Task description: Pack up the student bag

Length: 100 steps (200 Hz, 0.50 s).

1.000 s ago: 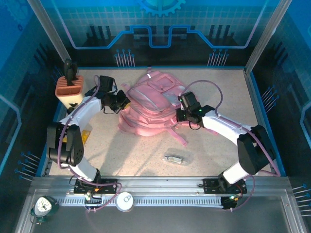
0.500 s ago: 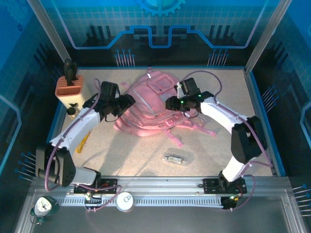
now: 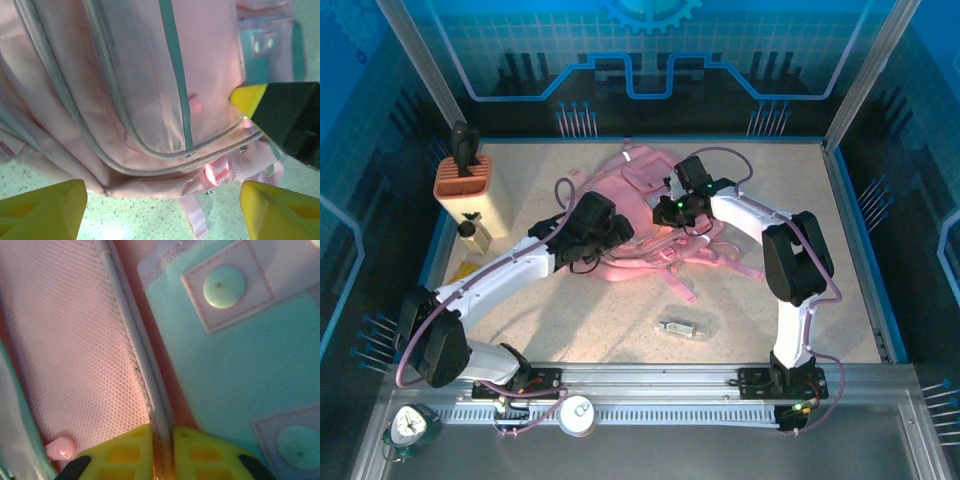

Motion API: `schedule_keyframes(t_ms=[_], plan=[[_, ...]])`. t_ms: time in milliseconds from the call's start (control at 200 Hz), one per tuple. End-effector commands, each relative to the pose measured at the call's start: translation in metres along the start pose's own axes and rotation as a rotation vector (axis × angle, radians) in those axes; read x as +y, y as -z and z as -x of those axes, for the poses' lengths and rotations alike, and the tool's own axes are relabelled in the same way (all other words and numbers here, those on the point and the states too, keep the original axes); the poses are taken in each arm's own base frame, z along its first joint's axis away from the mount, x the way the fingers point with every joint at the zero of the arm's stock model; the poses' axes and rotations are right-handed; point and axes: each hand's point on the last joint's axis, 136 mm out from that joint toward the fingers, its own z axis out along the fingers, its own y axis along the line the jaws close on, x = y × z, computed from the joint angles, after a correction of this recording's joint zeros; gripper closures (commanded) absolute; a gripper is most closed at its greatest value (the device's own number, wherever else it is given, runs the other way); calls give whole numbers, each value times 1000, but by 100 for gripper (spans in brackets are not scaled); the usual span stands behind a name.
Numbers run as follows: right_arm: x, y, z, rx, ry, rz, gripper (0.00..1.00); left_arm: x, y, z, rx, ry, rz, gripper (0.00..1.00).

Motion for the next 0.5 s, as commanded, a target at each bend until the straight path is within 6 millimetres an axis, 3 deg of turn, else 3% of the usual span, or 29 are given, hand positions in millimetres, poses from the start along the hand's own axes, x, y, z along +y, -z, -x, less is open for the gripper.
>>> schedule_keyframes(t_ms=[0, 135, 495], plan=[[21, 14, 2, -11, -4, 73, 94, 0, 3, 1, -57, 4, 66, 15], [43, 39, 6, -72, -45, 159, 100, 1, 0, -11, -80, -12, 137, 1], [73, 65, 9, -138, -111, 275, 100, -18, -13, -32, -83, -100, 212, 5]])
